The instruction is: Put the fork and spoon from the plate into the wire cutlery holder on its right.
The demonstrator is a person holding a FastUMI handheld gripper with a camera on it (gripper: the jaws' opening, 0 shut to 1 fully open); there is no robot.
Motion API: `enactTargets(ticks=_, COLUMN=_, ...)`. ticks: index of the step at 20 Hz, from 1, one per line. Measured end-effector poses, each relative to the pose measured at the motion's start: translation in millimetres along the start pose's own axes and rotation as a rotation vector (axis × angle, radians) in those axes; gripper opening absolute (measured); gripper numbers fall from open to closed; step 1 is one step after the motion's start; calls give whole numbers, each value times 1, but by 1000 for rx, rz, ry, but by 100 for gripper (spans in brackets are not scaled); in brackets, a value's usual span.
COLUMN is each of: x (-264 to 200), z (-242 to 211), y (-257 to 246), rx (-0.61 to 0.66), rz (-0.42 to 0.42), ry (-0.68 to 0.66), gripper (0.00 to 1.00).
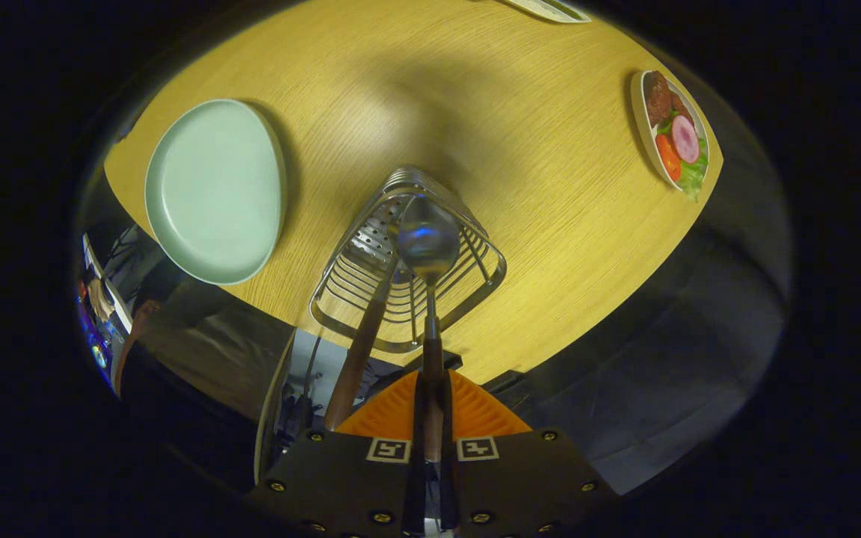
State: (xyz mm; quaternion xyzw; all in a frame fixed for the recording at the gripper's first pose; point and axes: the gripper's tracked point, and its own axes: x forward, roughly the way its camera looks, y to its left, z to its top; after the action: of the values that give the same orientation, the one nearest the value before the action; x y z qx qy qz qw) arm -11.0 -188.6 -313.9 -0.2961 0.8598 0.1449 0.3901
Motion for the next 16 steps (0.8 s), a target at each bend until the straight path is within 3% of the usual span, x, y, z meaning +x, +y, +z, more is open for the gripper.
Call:
enactTargets(ticks=6, x=-15, z=8, y=2, rx=24, rz=39, ry=-88, gripper=12)
enactTargets(ticks=14, x=-65, z=-11, y=8, rx=159, rz=109, ry=-352, gripper=12)
enactTargets(ticks=15, x=-68, z=-15, y=10, rx=177, rz=118, ry=-383, gripper=21)
enactTargets(ticks=16, x=-70, z=-19, y=13, rx=191, rz=136, ry=-407, gripper=22)
